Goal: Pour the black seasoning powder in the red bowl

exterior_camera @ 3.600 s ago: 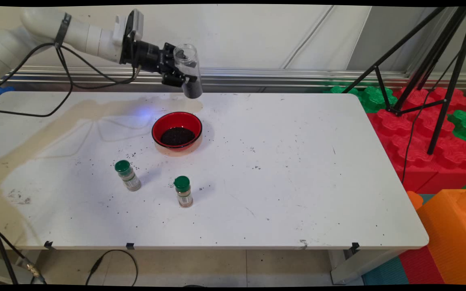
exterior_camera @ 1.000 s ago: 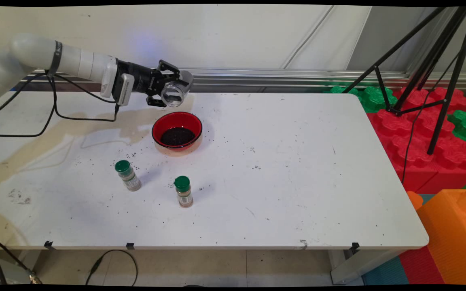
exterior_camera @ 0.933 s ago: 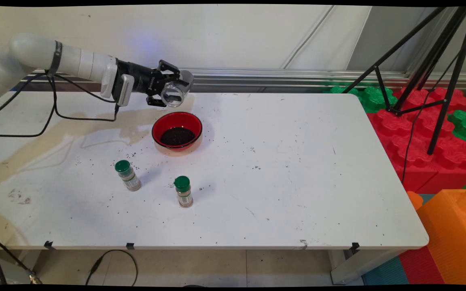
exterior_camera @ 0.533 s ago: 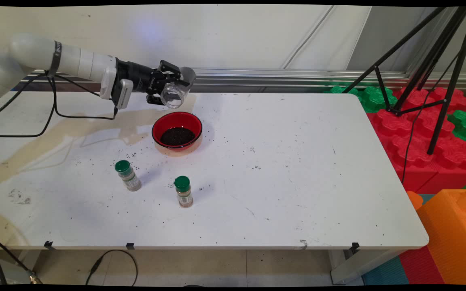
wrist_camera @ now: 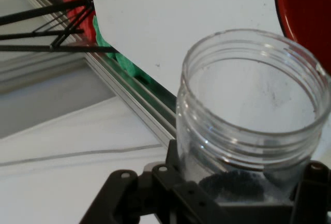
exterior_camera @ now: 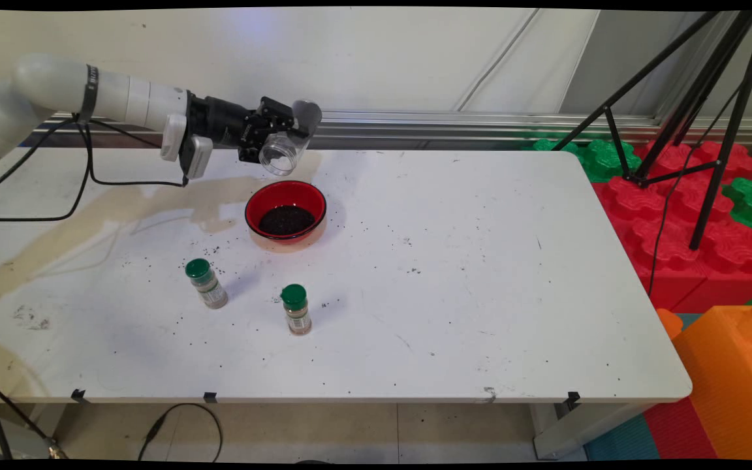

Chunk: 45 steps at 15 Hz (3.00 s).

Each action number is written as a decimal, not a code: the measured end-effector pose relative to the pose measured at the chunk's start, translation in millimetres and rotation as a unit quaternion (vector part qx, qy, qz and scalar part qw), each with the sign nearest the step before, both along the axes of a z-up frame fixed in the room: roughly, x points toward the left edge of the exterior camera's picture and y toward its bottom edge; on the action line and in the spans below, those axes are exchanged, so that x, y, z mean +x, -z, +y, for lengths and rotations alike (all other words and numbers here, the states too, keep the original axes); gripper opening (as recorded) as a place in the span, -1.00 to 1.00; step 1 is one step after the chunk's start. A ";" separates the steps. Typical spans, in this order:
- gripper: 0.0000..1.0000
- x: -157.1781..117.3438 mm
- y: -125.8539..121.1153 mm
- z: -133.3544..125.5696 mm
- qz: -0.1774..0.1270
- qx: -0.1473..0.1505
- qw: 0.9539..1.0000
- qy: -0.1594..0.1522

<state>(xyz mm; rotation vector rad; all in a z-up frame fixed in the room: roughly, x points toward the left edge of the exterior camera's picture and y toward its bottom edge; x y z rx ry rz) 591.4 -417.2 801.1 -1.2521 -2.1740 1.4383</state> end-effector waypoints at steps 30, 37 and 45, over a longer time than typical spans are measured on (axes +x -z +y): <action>-1.00 -10.9 -27.9 10.5 -0.101 -0.205 0.969 0.097; -1.00 -10.8 -32.0 13.6 -0.107 -0.224 0.963 0.104; -1.00 -11.5 -35.4 16.4 -0.111 -0.239 0.959 0.109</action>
